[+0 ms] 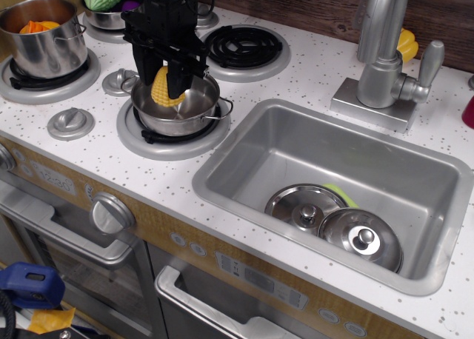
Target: Put corn in pan which is on stove
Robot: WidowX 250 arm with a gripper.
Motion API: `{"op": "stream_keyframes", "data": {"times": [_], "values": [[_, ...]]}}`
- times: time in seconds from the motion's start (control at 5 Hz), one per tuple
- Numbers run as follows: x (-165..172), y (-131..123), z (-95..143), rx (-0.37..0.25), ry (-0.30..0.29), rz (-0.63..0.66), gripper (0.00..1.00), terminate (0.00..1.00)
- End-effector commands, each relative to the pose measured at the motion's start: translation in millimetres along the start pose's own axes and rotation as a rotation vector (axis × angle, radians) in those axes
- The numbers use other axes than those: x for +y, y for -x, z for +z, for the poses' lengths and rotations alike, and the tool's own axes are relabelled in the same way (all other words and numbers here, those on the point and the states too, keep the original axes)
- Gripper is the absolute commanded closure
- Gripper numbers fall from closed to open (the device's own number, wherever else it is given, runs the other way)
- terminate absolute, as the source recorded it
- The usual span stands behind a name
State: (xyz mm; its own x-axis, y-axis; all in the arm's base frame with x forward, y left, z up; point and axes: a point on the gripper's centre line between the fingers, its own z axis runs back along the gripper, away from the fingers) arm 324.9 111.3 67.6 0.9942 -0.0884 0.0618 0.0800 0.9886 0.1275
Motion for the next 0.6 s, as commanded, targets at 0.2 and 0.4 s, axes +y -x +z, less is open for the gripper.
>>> {"op": "stream_keyframes", "data": {"times": [0.2, 0.4], "values": [[13.7, -9.9, 7.1, -0.08, 0.002, -0.028, 0.0, 0.0], [13.7, -9.9, 7.1, -0.08, 0.002, -0.028, 0.0, 1.0]]}}
